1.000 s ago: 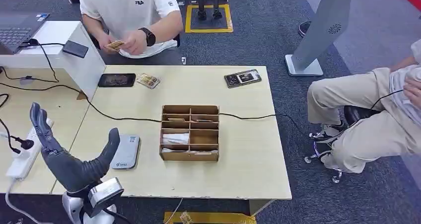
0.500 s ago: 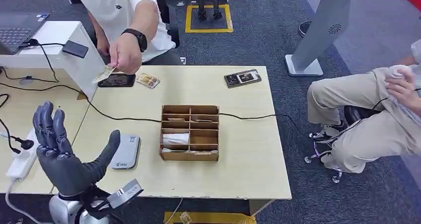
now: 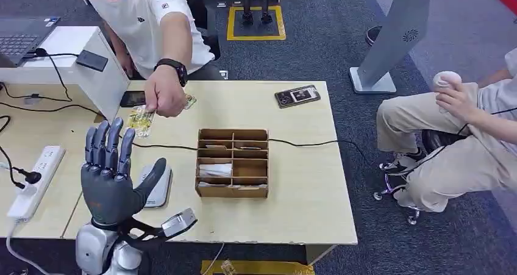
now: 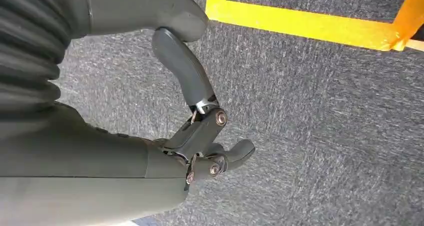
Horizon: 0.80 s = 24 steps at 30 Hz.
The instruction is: Pass the card to the sensor for recognition and then transmit it.
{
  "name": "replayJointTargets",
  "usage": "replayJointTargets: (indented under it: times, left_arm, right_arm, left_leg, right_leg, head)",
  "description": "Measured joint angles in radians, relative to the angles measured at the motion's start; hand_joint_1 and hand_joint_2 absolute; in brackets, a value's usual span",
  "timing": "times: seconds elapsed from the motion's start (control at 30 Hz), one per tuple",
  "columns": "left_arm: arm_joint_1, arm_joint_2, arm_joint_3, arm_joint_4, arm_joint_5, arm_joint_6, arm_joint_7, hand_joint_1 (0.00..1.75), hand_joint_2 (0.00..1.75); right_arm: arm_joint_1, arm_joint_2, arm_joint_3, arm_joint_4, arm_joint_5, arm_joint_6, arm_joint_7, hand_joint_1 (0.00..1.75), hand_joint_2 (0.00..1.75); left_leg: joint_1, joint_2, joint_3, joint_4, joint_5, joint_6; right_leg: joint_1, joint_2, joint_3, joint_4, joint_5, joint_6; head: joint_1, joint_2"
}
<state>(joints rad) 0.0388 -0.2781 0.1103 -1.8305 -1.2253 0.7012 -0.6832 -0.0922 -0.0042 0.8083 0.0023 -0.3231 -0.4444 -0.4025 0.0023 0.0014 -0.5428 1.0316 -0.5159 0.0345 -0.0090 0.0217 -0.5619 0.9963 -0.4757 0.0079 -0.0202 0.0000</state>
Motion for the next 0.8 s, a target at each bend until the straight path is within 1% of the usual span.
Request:
replayJointTargets:
  times: [0.17, 0.3, 0.43, 0.47, 0.5, 0.6, 0.8]
  left_arm:
    - [-0.064, 0.002, 0.023, 0.11, -0.015, 0.0, -0.012, 0.0, 1.75]
    - [-0.107, 0.002, 0.034, 0.176, -0.015, 0.0, -0.011, 0.0, 1.75]
    - [-0.15, 0.002, 0.035, 0.224, -0.023, 0.0, 0.024, 0.0, 1.75]
    - [-0.157, 0.002, 0.035, 0.23, -0.022, 0.0, 0.021, 1.31, 1.75]
    - [-0.167, 0.0, 0.037, 0.242, -0.014, 0.0, 0.011, 1.75, 1.75]
    - [-0.18, -0.001, 0.039, 0.28, 0.017, 0.0, -0.002, 1.75, 1.75]
    - [-0.196, -0.002, 0.039, 0.313, 0.092, 0.0, -0.012, 1.75, 1.75]
  right_arm:
    - [0.0, -0.01, 0.023, -0.01, 0.0, -0.003, 0.003, 0.0, 1.75]
    - [0.0, -0.015, 0.034, -0.016, 0.0, -0.011, 0.003, 0.0, 1.75]
    - [-0.001, -0.016, 0.042, -0.019, 0.0, -0.013, 0.003, 0.0, 1.75]
    - [0.0, -0.016, 0.042, -0.021, 0.0, -0.013, 0.003, 0.0, 1.75]
    - [0.0, -0.017, 0.044, -0.021, 0.0, -0.013, 0.004, 0.0, 1.75]
    - [0.0, -0.018, 0.046, -0.022, 0.0, -0.013, 0.005, 0.0, 1.75]
    - [0.0, -0.018, 0.046, -0.022, 0.0, -0.016, 0.004, 0.0, 1.75]
  left_leg:
    - [0.0, 0.0, 0.0, 0.0, 0.0, 0.0]
    - [0.0, 0.0, 0.0, 0.0, 0.0, 0.0]
    - [0.0, 0.0, 0.0, 0.0, 0.0, 0.0]
    - [0.0, 0.0, 0.0, 0.0, 0.0, 0.0]
    - [0.0, 0.0, 0.0, 0.0, 0.0, 0.0]
    - [0.0, 0.0, 0.0, 0.0, 0.0, 0.0]
    - [0.0, 0.0, 0.0, 0.0, 0.0, 0.0]
  right_leg:
    - [0.0, 0.0, 0.0, 0.0, 0.0, 0.0]
    - [0.0, 0.0, 0.0, 0.0, 0.0, 0.0]
    - [0.0, 0.0, 0.0, 0.0, 0.0, 0.0]
    - [0.0, 0.0, 0.0, 0.0, 0.0, 0.0]
    - [0.0, 0.0, 0.0, 0.0, 0.0, 0.0]
    - [0.0, 0.0, 0.0, 0.0, 0.0, 0.0]
    - [0.0, 0.0, 0.0, 0.0, 0.0, 0.0]
  head:
    - [0.0, 0.0]
    - [0.0, 0.0]
    - [0.0, 0.0]
    - [0.0, 0.0]
    - [0.001, 0.0]
    - [0.0, 0.0]
    - [0.0, 0.0]
